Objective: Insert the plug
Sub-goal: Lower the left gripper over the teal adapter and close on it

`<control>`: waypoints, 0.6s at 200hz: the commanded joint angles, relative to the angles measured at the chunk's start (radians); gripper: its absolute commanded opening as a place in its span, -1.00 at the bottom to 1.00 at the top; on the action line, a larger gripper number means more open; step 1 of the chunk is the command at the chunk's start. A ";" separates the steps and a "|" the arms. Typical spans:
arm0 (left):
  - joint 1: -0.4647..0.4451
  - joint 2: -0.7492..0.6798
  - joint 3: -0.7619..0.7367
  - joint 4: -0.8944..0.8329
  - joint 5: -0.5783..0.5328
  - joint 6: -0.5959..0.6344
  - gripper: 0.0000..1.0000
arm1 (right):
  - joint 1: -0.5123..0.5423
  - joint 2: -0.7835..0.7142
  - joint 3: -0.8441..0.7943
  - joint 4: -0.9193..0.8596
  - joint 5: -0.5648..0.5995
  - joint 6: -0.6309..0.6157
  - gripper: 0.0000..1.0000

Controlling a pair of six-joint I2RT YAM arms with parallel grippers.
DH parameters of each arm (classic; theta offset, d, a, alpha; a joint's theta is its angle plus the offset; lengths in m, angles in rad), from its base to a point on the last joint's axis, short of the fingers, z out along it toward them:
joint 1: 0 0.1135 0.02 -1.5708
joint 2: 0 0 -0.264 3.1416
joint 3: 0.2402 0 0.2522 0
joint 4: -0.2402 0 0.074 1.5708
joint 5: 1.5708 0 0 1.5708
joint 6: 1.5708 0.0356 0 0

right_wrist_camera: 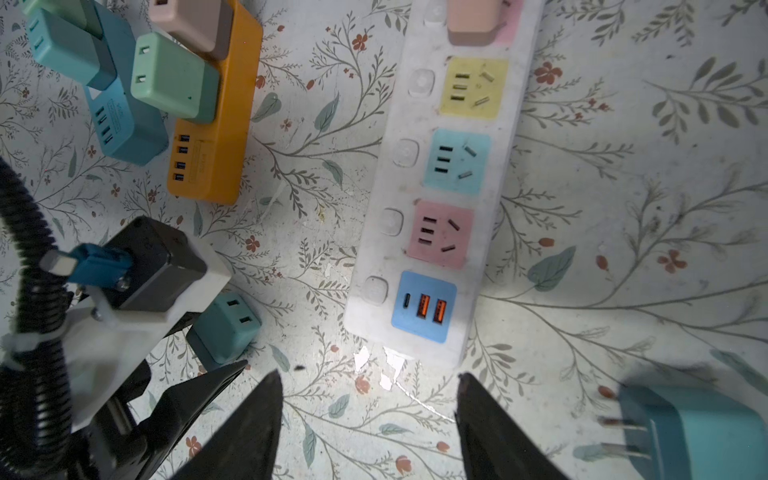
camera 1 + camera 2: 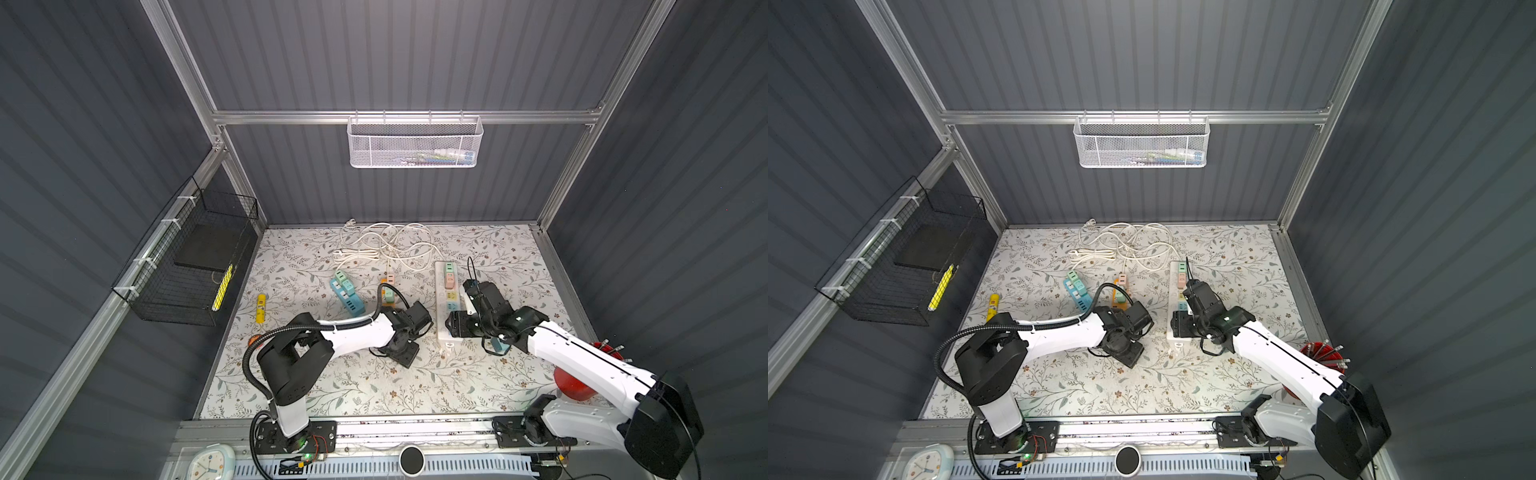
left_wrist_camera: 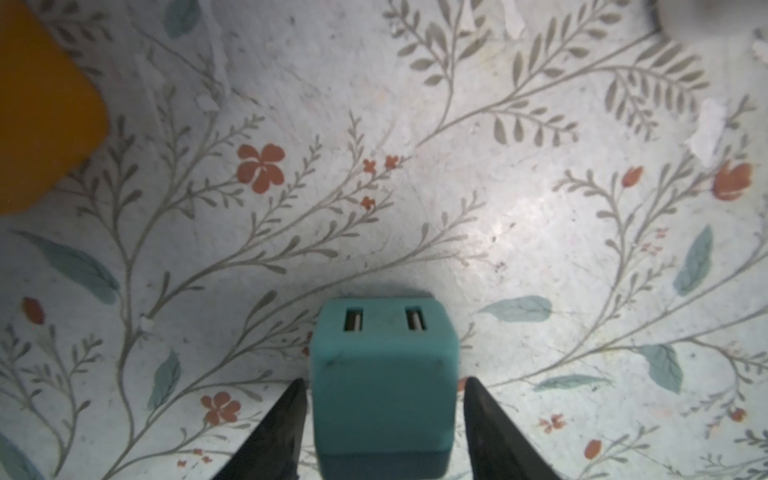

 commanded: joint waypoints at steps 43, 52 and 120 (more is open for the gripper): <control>-0.005 0.037 0.024 -0.031 -0.016 0.014 0.16 | -0.016 0.010 0.023 -0.020 -0.007 -0.018 0.36; -0.005 0.034 0.020 -0.033 -0.023 0.015 0.15 | -0.016 0.012 0.027 -0.024 -0.005 -0.022 0.36; -0.006 -0.005 -0.018 0.011 -0.030 0.020 -0.16 | -0.018 0.041 0.067 -0.041 -0.009 -0.028 0.36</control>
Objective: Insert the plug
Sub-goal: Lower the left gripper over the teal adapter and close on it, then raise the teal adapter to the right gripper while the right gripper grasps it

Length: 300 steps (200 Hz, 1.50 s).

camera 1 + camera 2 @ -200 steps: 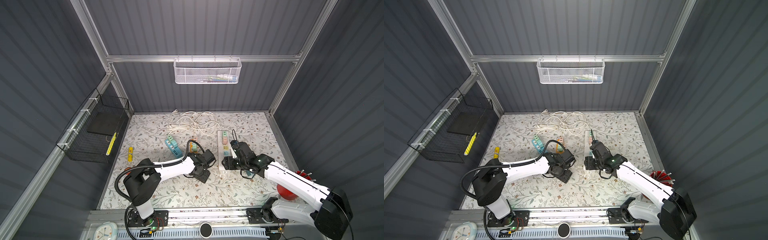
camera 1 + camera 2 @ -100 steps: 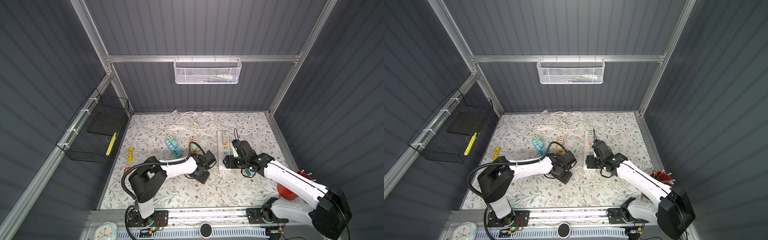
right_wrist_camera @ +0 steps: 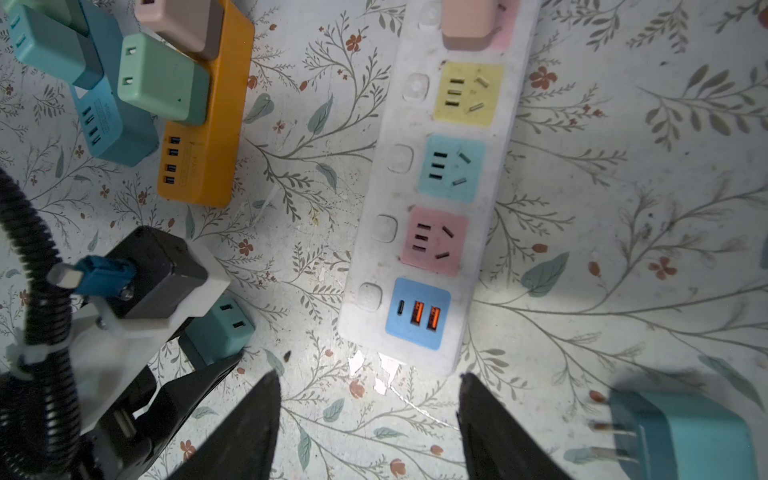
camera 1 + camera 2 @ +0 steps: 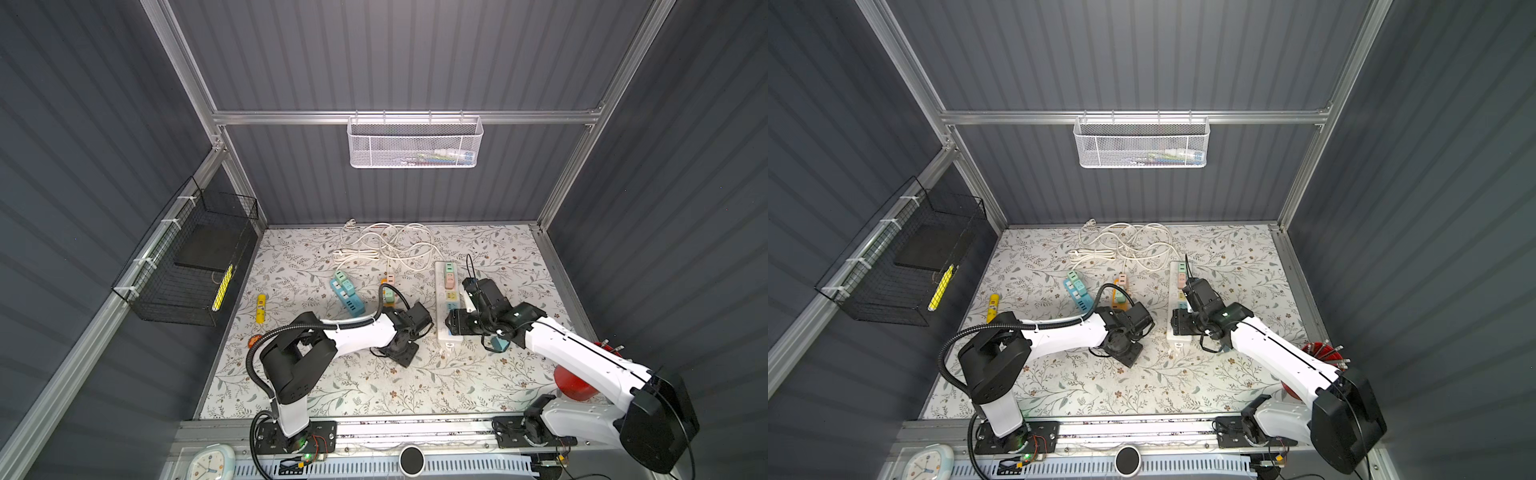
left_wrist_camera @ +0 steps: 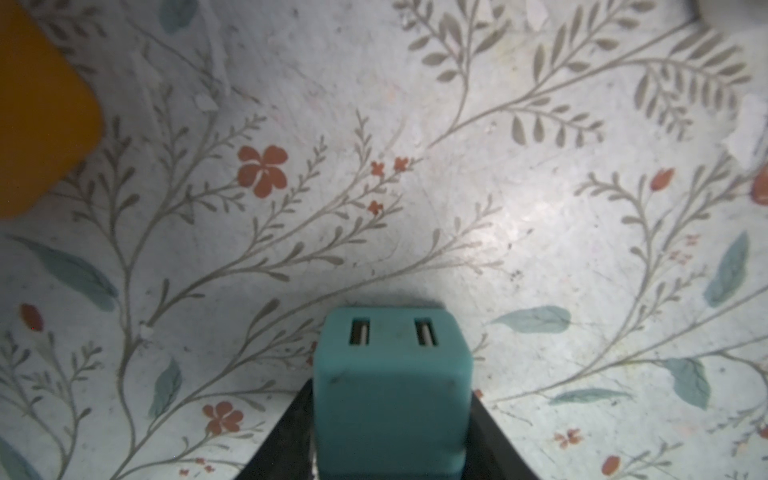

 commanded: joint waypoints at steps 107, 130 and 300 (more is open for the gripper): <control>-0.009 -0.536 -0.555 1.044 -0.090 0.267 -0.68 | -0.024 -0.054 0.117 -0.076 -0.162 -0.054 -0.02; -0.012 -0.543 -0.569 1.095 -0.023 0.283 -0.71 | -0.015 -0.037 0.157 -0.072 -0.269 -0.069 -0.15; -0.015 -0.509 -0.537 1.118 0.064 0.350 -0.71 | 0.079 0.148 0.196 0.025 -0.484 -0.099 -0.07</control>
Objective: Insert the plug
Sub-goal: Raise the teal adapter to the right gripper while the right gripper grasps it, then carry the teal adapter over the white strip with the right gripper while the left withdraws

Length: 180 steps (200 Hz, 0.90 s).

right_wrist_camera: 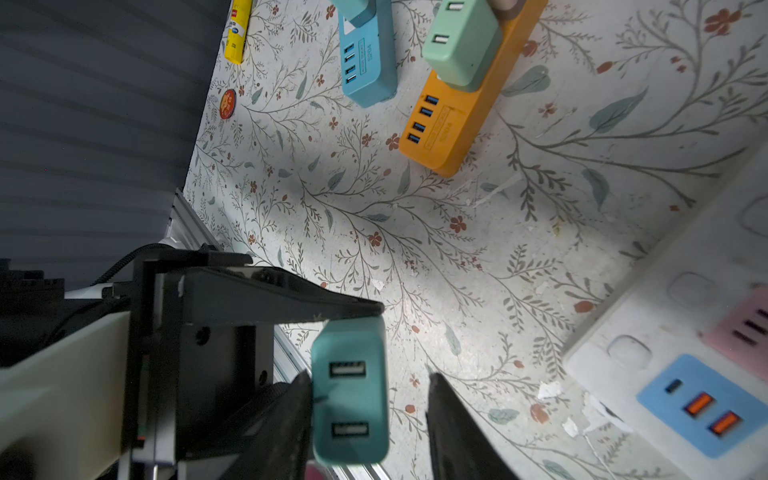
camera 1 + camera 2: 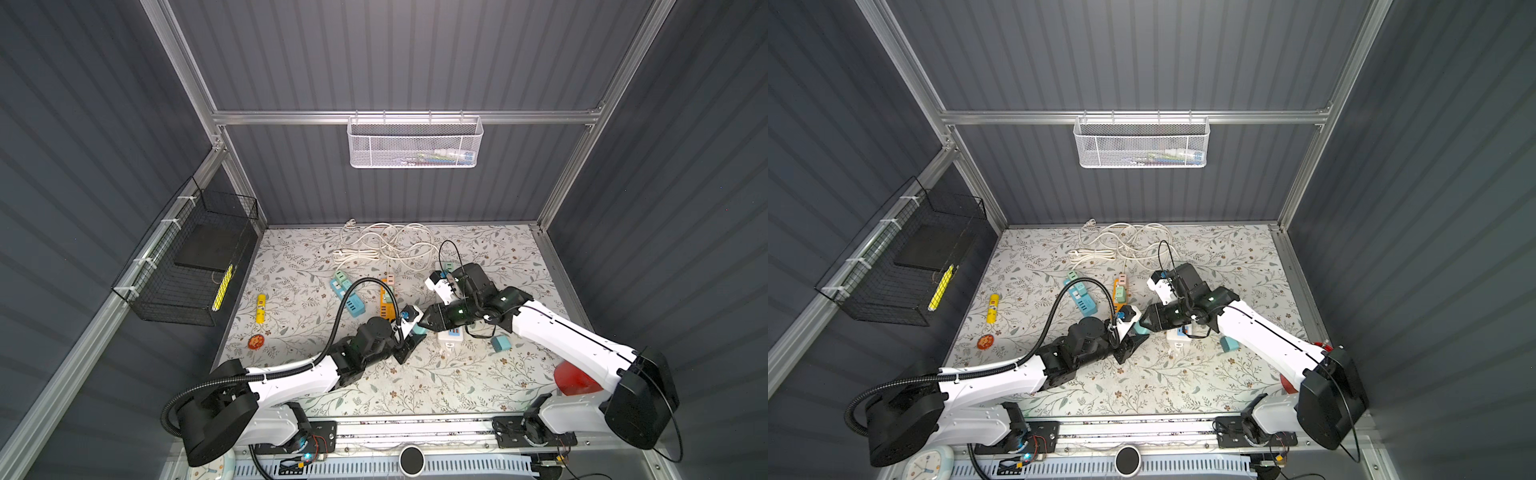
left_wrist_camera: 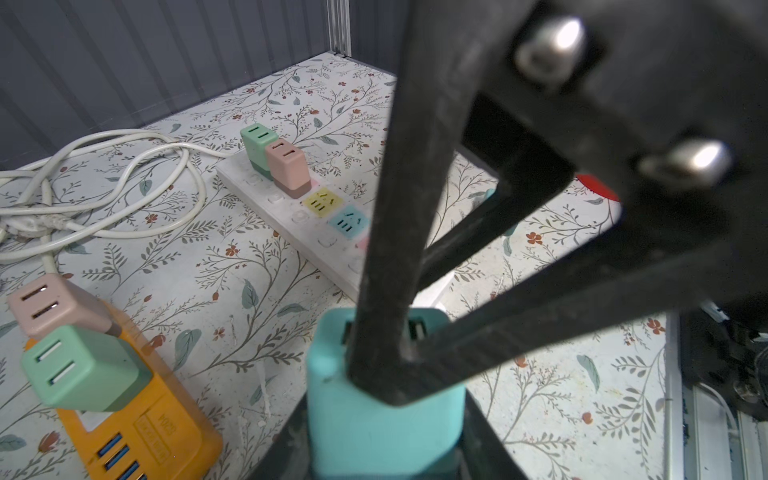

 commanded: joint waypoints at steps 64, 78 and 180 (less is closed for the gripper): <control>-0.007 0.040 0.078 0.009 -0.001 0.025 -0.34 | 0.014 -0.002 0.014 0.001 0.033 -0.003 -0.51; -0.007 0.037 0.086 -0.021 -0.026 0.009 -0.17 | 0.014 -0.022 0.013 0.000 0.081 -0.004 -0.55; -0.005 -0.293 -0.001 -0.585 -0.878 -0.574 0.59 | -0.070 -0.064 -0.137 0.251 0.756 -0.018 -0.65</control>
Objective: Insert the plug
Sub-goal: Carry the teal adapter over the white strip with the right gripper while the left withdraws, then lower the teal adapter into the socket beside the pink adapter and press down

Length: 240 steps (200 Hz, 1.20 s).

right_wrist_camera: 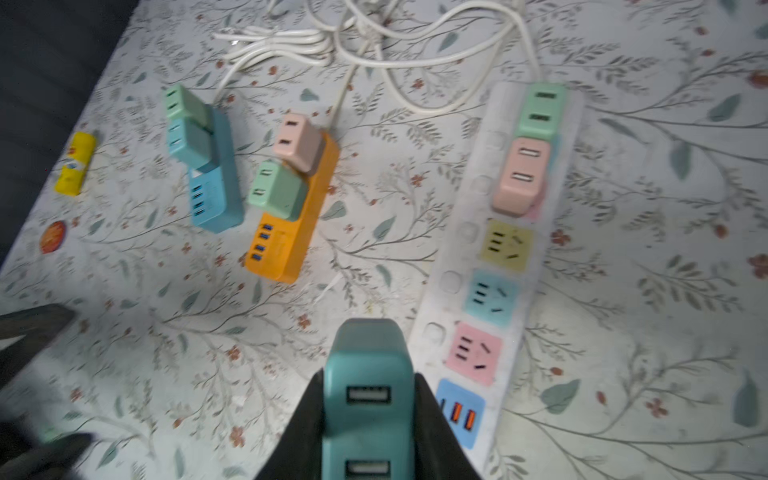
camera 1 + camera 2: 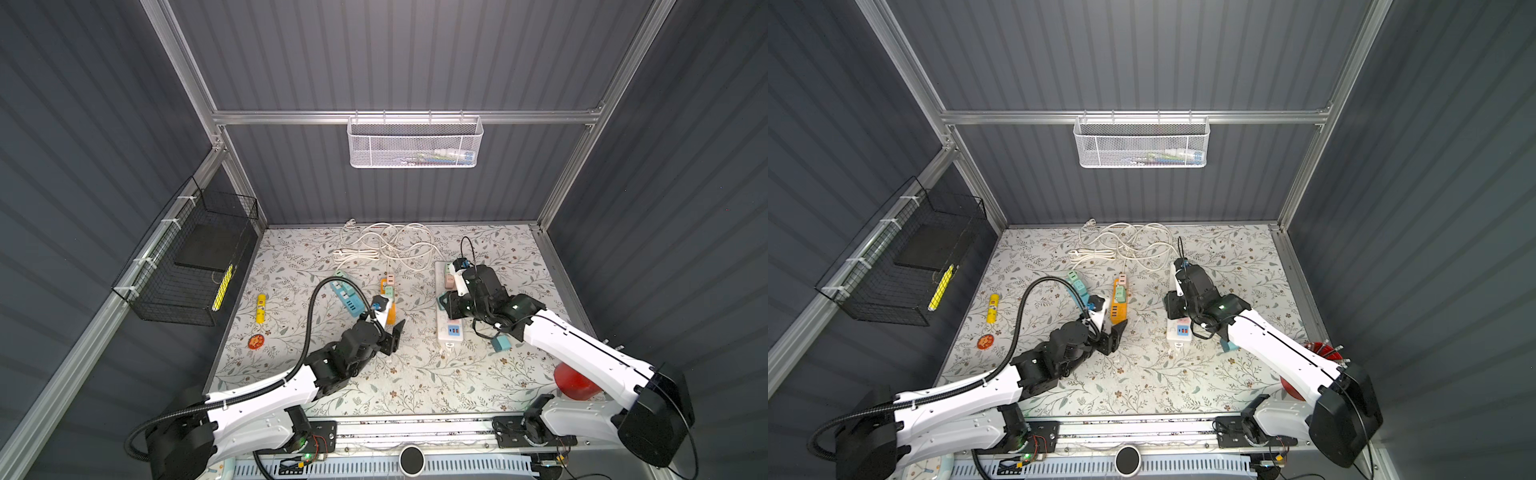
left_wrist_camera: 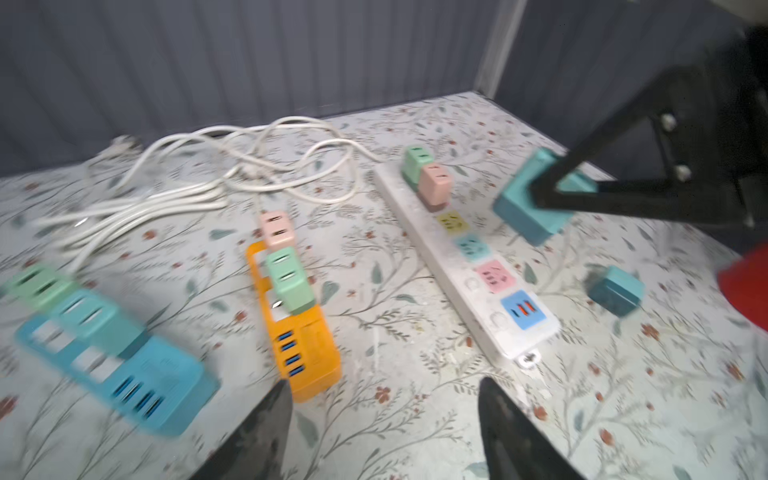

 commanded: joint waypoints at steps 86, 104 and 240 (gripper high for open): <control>0.000 0.003 0.022 -0.482 -0.420 -0.536 0.73 | -0.121 0.259 -0.016 0.228 0.129 -0.039 -0.66; 0.001 0.018 0.029 -0.459 -0.403 -0.509 0.74 | -0.122 0.296 0.006 0.222 0.124 -0.037 -0.66; 0.001 0.028 -0.002 -0.431 -0.357 -0.537 0.80 | -0.107 0.325 0.040 0.195 0.119 0.021 -0.64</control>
